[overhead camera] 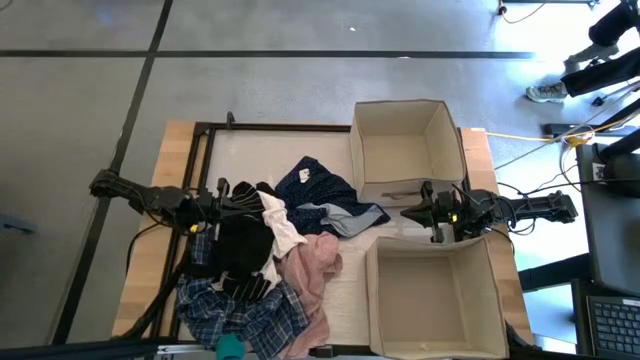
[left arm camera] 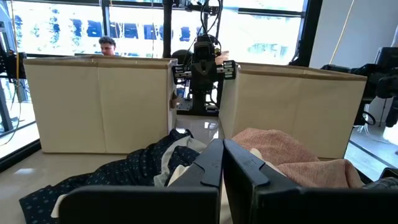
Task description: Sort clothes
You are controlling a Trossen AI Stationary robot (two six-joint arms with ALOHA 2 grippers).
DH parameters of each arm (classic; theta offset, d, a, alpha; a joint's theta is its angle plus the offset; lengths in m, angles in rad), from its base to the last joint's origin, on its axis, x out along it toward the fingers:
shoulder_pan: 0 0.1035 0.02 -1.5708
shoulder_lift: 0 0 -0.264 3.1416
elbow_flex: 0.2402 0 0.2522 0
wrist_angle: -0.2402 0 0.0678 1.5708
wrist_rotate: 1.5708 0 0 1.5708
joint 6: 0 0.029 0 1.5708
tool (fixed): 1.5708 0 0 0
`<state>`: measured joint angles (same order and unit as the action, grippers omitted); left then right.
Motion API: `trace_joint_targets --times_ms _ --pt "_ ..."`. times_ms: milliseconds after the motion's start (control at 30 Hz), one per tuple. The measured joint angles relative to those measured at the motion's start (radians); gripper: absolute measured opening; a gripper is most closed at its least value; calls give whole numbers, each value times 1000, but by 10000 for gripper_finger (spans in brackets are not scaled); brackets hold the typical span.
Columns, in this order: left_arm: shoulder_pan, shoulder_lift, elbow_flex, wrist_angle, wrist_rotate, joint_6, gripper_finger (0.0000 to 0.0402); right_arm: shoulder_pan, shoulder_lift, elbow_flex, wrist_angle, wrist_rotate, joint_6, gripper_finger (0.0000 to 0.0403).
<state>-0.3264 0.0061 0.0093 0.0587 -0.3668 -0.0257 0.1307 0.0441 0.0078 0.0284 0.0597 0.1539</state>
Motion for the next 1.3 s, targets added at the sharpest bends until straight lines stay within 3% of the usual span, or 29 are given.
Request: trace_joint_targets --times_ms 967,1300 --pt "0 0 0 11 0 -27 1 0 0 0 19 1 0 12" --pt "0 0 0 15 0 -152 1 0 1 34 22 0 104 12"
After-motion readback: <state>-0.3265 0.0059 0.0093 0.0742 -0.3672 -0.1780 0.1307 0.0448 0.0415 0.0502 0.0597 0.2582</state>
